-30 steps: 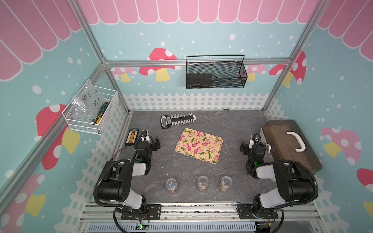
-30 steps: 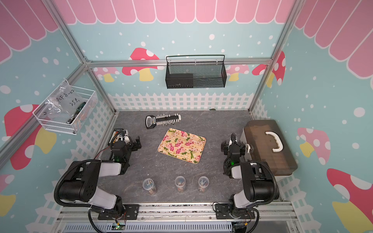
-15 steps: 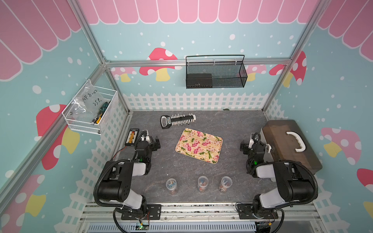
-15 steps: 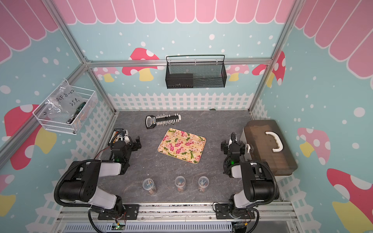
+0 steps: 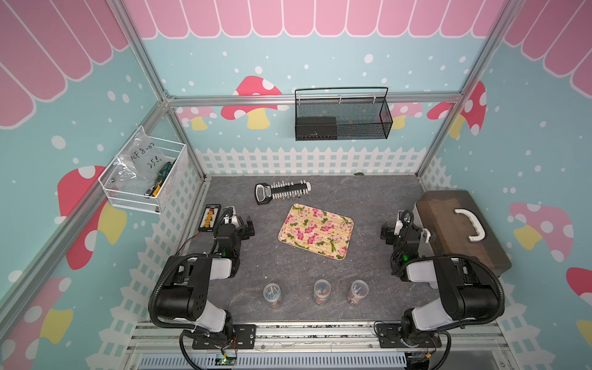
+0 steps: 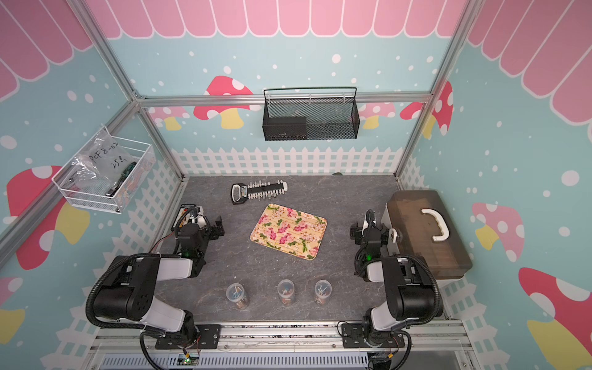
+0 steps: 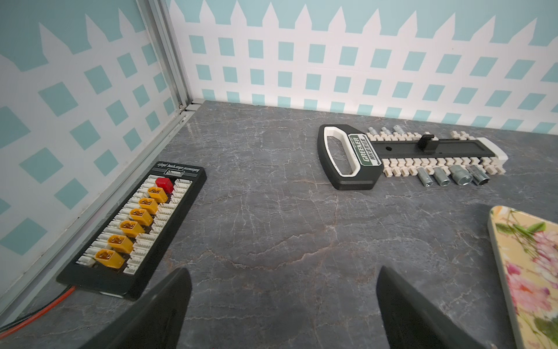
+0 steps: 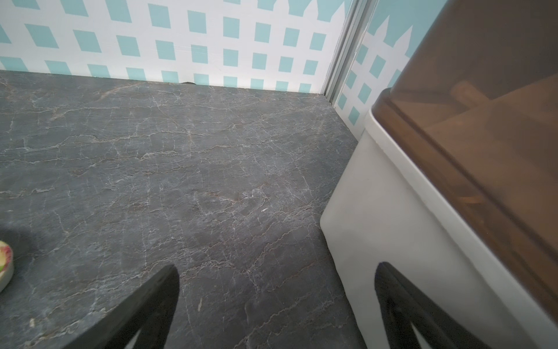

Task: Pour the candies out of the jar
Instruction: Pick up the jar from the center of the board.

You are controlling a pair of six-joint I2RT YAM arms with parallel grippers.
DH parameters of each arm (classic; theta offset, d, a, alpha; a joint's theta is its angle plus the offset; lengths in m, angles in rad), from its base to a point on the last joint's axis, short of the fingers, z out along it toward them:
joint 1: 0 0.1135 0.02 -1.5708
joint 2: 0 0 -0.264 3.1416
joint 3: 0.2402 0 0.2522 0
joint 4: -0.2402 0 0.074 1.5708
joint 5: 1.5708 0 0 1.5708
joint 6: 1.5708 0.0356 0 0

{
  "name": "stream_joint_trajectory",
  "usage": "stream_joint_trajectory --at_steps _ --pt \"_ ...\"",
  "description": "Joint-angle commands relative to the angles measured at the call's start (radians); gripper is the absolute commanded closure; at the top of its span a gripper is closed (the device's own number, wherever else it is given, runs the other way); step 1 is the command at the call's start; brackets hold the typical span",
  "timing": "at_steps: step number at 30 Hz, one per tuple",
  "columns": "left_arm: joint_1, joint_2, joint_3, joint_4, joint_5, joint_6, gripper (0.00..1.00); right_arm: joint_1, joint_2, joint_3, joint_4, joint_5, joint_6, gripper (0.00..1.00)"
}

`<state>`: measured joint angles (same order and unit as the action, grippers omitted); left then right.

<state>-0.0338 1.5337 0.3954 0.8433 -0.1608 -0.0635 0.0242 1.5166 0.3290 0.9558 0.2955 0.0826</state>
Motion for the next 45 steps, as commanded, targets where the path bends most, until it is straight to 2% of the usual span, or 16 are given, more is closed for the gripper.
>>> stream_joint_trajectory --at_steps 1,3,4,6,7,9,13,18,22,28,30,34,37,41,45 --pt "0.011 0.005 0.007 0.019 0.013 0.013 0.01 -0.003 0.006 0.012 -0.005 -0.006 -0.004 0.01" --pt "0.009 -0.008 0.000 0.032 0.011 0.013 0.01 0.002 -0.035 0.006 -0.013 0.006 -0.009 0.01" --pt "0.008 -0.051 0.005 -0.015 0.008 0.016 0.01 0.011 -0.110 0.022 -0.103 0.016 -0.015 0.00" --pt "0.001 -0.197 0.067 -0.271 -0.015 -0.009 0.01 0.023 -0.281 0.113 -0.429 0.012 0.022 0.00" --pt "0.001 -0.269 0.125 -0.452 -0.030 -0.084 0.01 0.024 -0.366 0.177 -0.614 -0.014 0.060 0.00" --pt "-0.002 -0.361 0.203 -0.672 0.012 -0.147 0.01 0.032 -0.487 0.259 -0.845 -0.090 0.119 0.00" --pt "-0.070 -0.486 0.208 -0.726 0.085 -0.199 0.01 0.092 -0.630 0.371 -1.181 -0.200 0.197 0.04" --pt "-0.187 -0.562 0.231 -0.811 0.108 -0.200 0.01 0.207 -0.655 0.480 -1.509 -0.301 0.270 0.10" --pt "-0.257 -0.565 0.293 -0.931 0.137 -0.177 0.01 0.333 -0.692 0.490 -1.661 -0.304 0.335 0.11" --pt "-0.371 -0.536 0.324 -0.965 0.125 -0.074 0.01 0.428 -0.774 0.478 -1.824 -0.304 0.437 0.11" --pt "-0.410 -0.516 0.347 -0.971 0.146 -0.079 0.01 0.448 -0.794 0.463 -1.849 -0.297 0.463 0.11" --pt "-0.419 -0.504 0.366 -0.952 0.121 -0.166 0.01 0.514 -0.757 0.476 -1.851 -0.297 0.494 0.12" --pt "-0.419 -0.532 0.356 -0.938 0.176 -0.142 0.01 0.582 -0.707 0.495 -1.865 -0.264 0.522 0.13" --pt "-0.419 -0.560 0.341 -0.919 0.162 -0.149 0.01 0.656 -0.692 0.491 -1.876 -0.211 0.565 0.13" --pt "-0.419 -0.550 0.328 -0.913 0.211 -0.159 0.01 0.710 -0.674 0.498 -1.900 -0.184 0.596 0.14"
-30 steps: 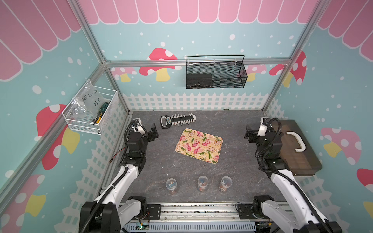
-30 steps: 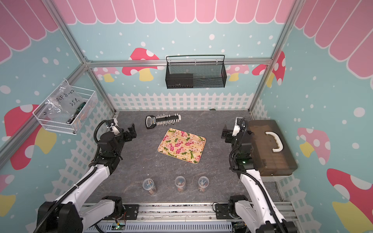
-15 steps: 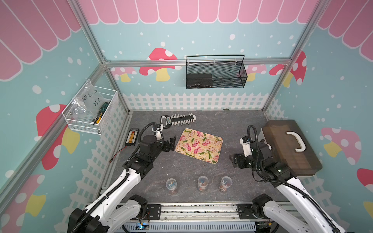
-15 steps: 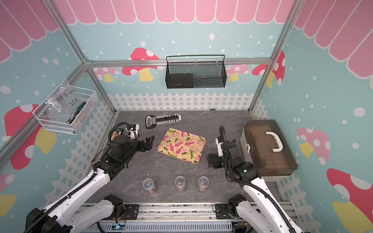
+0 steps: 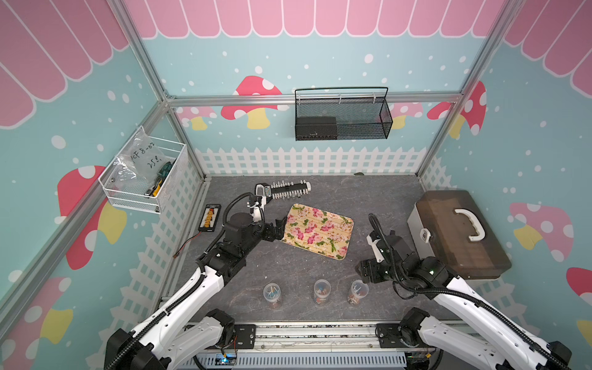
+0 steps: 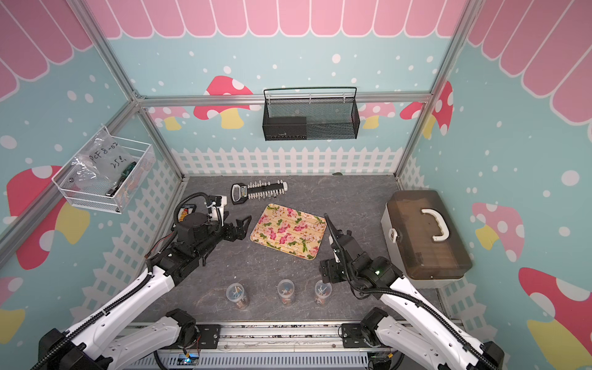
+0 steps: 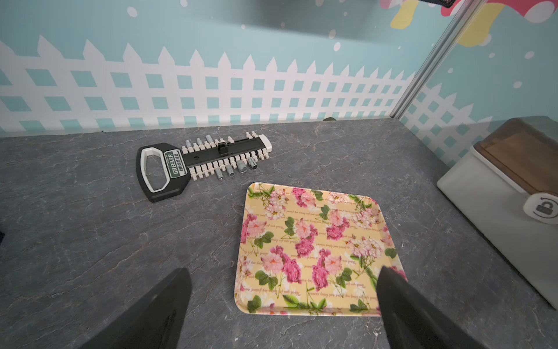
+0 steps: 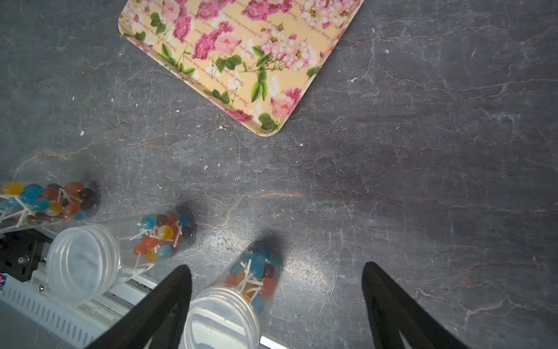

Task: Pour the candies out of the jar
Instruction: Pick up the jar from the center of the board.

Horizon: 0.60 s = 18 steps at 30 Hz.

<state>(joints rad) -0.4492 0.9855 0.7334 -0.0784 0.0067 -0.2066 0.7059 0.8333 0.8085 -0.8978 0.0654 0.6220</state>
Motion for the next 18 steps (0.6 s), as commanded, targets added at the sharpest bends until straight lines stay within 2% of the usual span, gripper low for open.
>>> stream_joint_trajectory --at_steps 1,10,18 --pt "-0.003 0.005 -0.012 0.009 0.052 -0.021 0.01 0.047 0.019 0.022 -0.052 0.053 0.064 0.14" --pt "-0.003 0.006 -0.042 0.024 0.085 -0.060 0.01 0.199 0.068 0.036 -0.107 0.094 0.141 0.16" --pt "-0.003 -0.017 -0.064 0.029 0.096 -0.077 0.01 0.317 0.120 0.031 -0.135 0.123 0.209 0.22"
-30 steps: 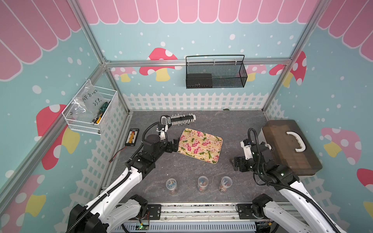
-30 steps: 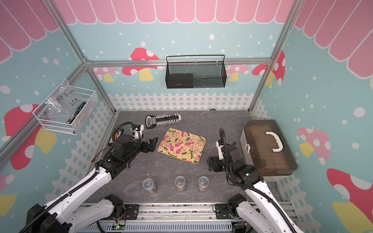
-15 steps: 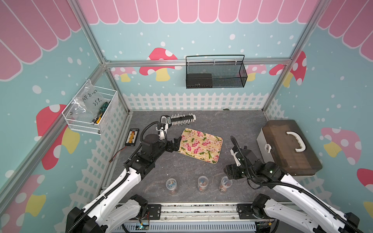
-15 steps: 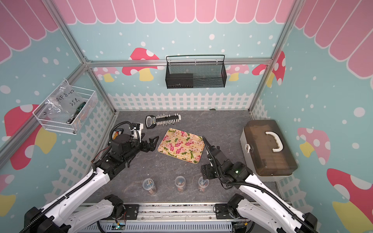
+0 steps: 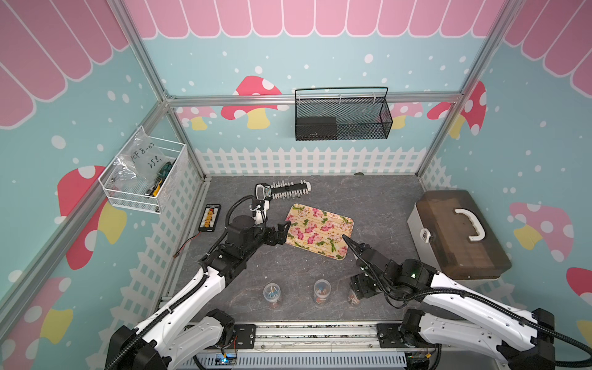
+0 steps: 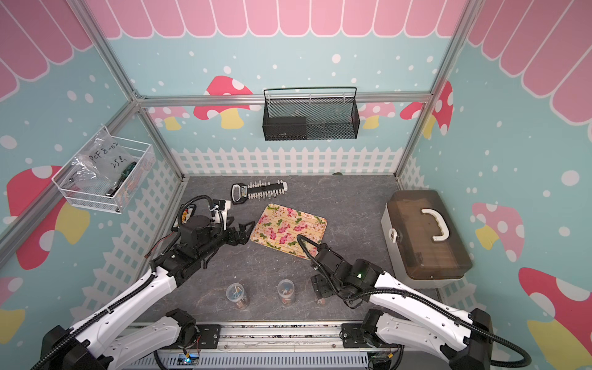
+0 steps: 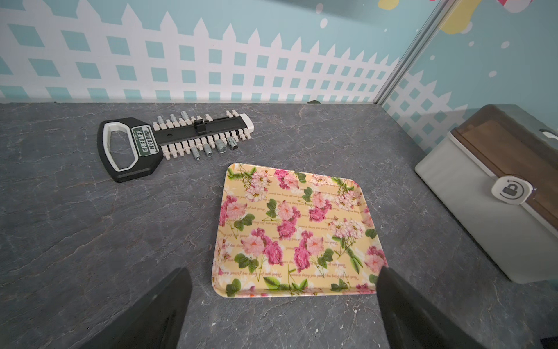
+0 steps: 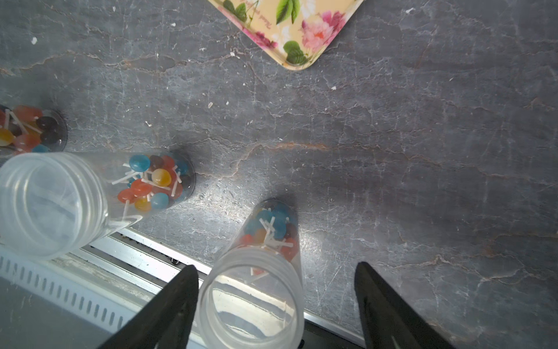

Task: Pour the candies out of the jar
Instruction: Pick up the jar from the center of the board.

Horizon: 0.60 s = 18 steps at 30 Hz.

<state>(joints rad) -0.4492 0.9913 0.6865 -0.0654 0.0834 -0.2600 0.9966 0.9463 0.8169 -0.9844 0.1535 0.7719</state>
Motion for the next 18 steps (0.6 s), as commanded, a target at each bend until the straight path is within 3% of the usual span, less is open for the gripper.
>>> stream_joint_trajectory --at_steps 1,11,18 --pt "-0.003 -0.023 -0.018 0.017 0.021 -0.025 0.01 0.035 0.011 0.021 -0.047 0.037 0.062 0.23" --pt "-0.003 -0.043 -0.037 0.018 0.032 -0.042 0.01 0.107 0.054 0.006 -0.064 0.048 0.107 0.34" --pt "-0.003 -0.052 -0.048 0.022 0.041 -0.050 0.01 0.116 0.048 -0.005 -0.071 0.055 0.128 0.49"
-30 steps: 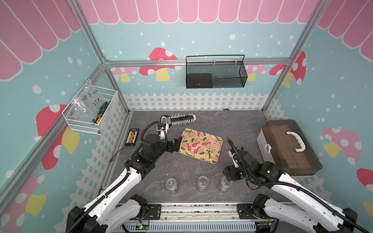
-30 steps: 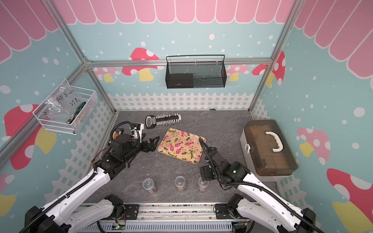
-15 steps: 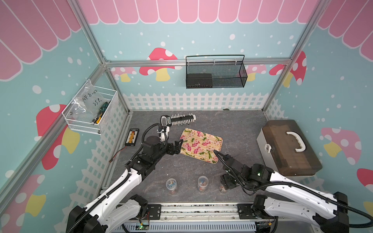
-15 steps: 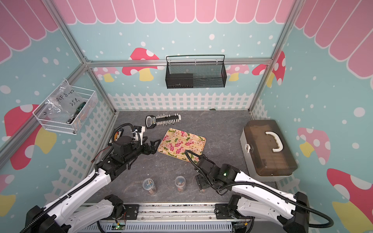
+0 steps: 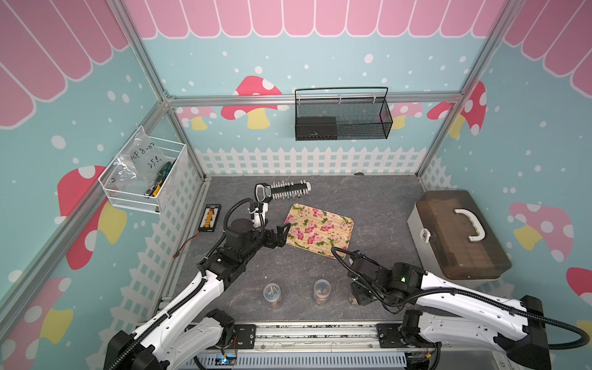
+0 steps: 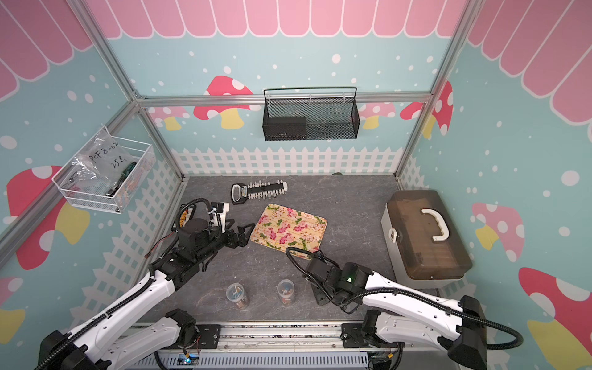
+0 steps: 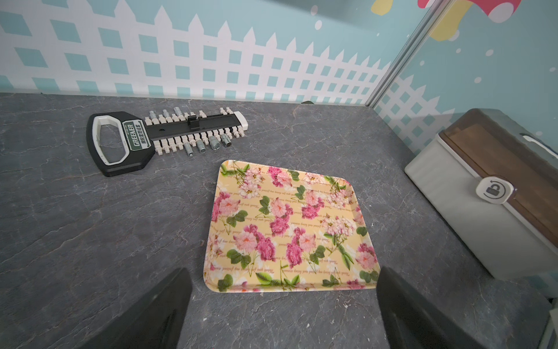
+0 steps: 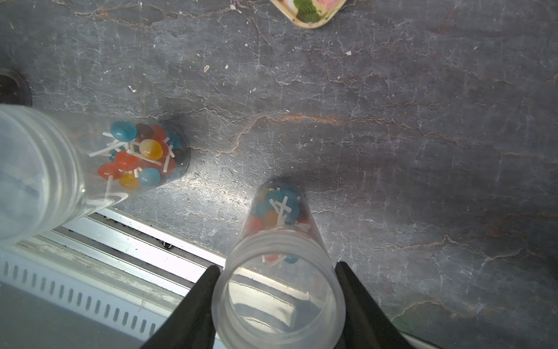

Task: Pour the candies out of the jar
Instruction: Pick up the jar from the center of the board.

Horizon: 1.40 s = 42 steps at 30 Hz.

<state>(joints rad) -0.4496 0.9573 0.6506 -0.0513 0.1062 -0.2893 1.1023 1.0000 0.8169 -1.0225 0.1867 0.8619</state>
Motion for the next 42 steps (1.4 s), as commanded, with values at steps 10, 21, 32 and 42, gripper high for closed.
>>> stream_joint_trajectory --at_steps 10,21,32,42 --pt "-0.003 -0.016 -0.013 0.026 0.043 -0.021 0.01 0.013 0.004 0.020 -0.033 0.040 0.015 0.60" --pt "-0.004 0.081 0.149 0.042 0.379 0.159 0.01 -0.256 0.131 0.511 -0.053 -0.088 -0.494 0.63" --pt "-0.042 0.147 0.296 0.003 0.704 0.347 0.01 -0.328 0.417 1.031 -0.163 -0.526 -0.805 0.66" --pt "-0.094 0.156 0.350 -0.109 0.821 0.418 0.10 -0.339 0.516 1.175 -0.238 -0.705 -0.913 0.66"
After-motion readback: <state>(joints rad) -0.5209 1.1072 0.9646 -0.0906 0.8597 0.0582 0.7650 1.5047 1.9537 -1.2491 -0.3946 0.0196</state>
